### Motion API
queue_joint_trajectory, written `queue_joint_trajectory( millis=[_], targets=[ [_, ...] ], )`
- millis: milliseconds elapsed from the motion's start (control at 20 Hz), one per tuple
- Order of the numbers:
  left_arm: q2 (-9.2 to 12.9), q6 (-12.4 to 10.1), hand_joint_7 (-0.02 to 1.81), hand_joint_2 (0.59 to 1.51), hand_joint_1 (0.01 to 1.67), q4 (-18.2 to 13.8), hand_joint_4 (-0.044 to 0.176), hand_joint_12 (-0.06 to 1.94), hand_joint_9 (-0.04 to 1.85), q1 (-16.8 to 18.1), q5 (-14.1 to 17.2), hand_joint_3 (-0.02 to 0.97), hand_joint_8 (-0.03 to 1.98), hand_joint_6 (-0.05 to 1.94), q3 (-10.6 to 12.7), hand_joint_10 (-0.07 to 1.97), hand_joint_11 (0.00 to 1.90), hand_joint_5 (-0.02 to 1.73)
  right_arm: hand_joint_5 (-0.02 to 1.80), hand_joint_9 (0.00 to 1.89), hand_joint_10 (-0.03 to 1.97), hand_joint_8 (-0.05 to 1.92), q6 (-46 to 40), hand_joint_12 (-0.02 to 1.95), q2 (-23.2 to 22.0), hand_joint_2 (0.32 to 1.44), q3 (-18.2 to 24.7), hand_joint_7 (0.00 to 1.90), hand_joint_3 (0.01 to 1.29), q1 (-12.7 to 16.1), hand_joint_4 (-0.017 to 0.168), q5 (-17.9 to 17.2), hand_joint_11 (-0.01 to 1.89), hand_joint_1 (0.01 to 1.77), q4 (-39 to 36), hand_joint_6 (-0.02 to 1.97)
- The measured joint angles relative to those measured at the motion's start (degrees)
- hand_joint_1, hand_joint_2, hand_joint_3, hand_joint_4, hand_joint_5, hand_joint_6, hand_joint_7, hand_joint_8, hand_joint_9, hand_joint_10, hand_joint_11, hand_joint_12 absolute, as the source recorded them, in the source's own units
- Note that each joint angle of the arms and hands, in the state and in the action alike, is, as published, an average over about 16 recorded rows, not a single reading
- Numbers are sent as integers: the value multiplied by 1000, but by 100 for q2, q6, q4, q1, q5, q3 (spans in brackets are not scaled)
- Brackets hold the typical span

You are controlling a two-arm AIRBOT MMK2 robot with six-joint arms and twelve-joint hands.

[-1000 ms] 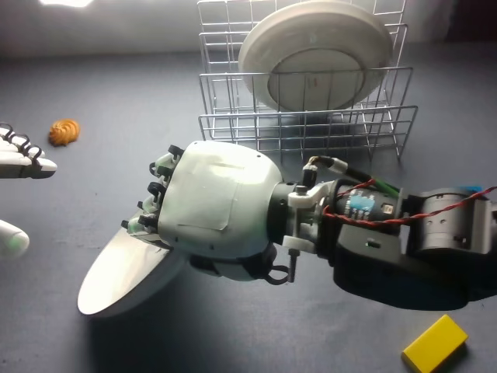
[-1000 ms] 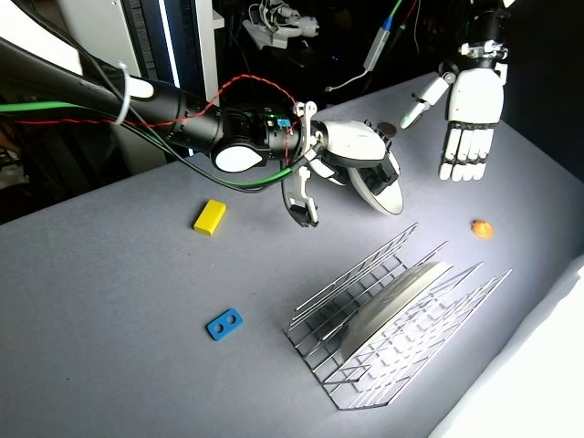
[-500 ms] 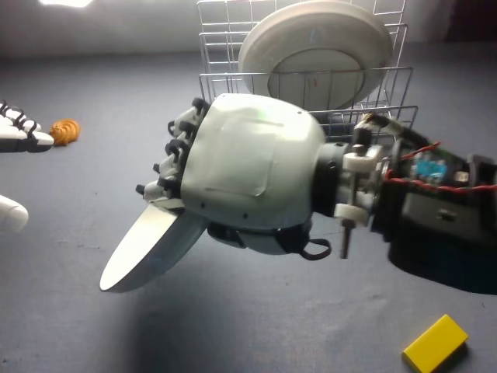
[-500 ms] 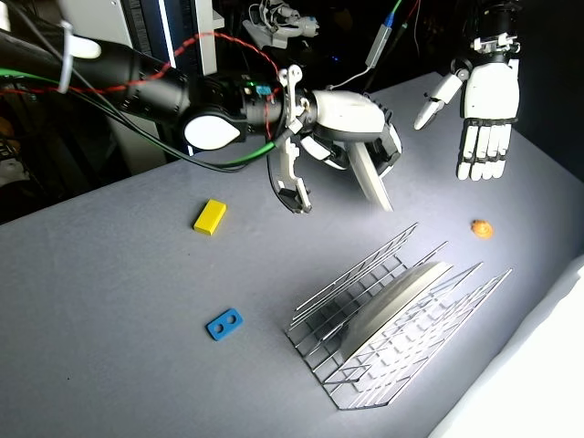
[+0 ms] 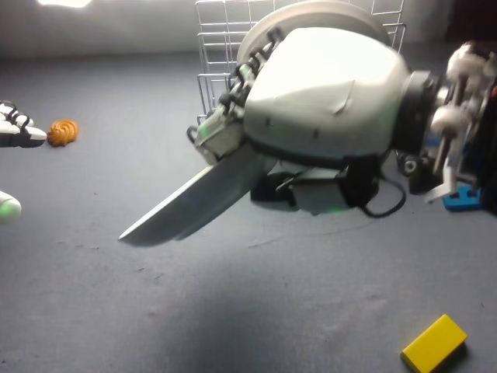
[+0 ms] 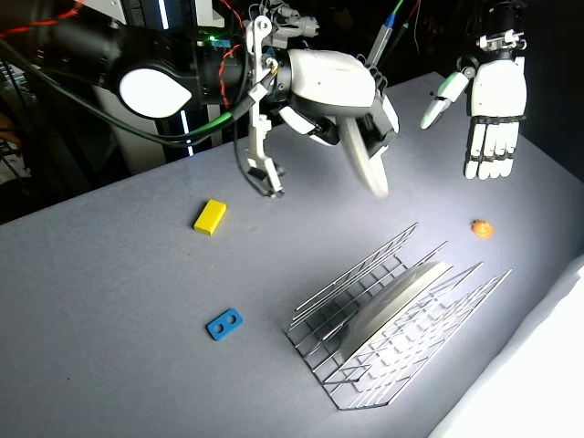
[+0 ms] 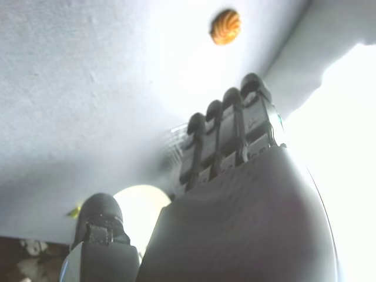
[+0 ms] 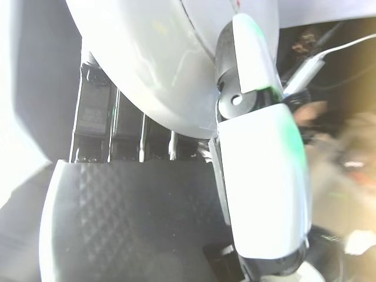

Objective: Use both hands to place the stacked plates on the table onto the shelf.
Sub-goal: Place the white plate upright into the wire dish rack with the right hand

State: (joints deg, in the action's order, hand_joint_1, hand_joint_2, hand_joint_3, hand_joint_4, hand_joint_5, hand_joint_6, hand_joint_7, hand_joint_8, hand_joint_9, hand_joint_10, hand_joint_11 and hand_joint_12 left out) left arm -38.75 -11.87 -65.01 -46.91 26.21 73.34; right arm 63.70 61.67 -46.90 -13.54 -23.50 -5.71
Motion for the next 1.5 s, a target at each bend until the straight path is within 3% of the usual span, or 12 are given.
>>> queue_joint_trajectory(
  millis=[300, 550, 1050, 1300, 1500],
  targets=[
    [12, 7, 47, 1099, 21, -12, 0, 12, 35, 6, 104, 19, 9, 19, 13, 11, 28, 76, 789, 976, 952, 1224, -1410, 1361, -382, 1098, -117, 922, 11, 479, -5, 456, 775, 1138, -27, 1144],
    [25, 83, 38, 1089, 21, -65, 0, 12, 28, -20, 501, 20, 8, 19, 20, 12, 23, 66, 777, 967, 968, 1239, -2287, 1359, -514, 1098, -328, 918, 12, 781, -6, 686, 770, 1141, -44, 1166],
    [32, 558, 40, 1084, 22, -332, 0, 12, 23, 58, 2223, 20, 8, 19, 1, 11, 21, 63, 745, 940, 993, 1265, -3146, 1382, -531, 1098, -769, 905, 12, 981, -8, 970, 739, 1152, 91, 1241],
    [21, 786, 39, 1087, 22, -705, 0, 12, 23, 367, 3047, 20, 9, 20, -64, 11, 21, 63, 730, 939, 997, 1254, -3266, 1390, -462, 1099, -980, 903, 12, 1002, -8, 1120, 736, 1157, 239, 1283],
    [15, 883, 38, 1089, 22, -1082, 0, 12, 22, 760, 3473, 20, 9, 20, -163, 11, 22, 62, 706, 936, 1004, 1260, -3418, 1394, -374, 1111, -1150, 901, 12, 1017, -8, 1270, 731, 1160, 186, 1327]
  ],
)
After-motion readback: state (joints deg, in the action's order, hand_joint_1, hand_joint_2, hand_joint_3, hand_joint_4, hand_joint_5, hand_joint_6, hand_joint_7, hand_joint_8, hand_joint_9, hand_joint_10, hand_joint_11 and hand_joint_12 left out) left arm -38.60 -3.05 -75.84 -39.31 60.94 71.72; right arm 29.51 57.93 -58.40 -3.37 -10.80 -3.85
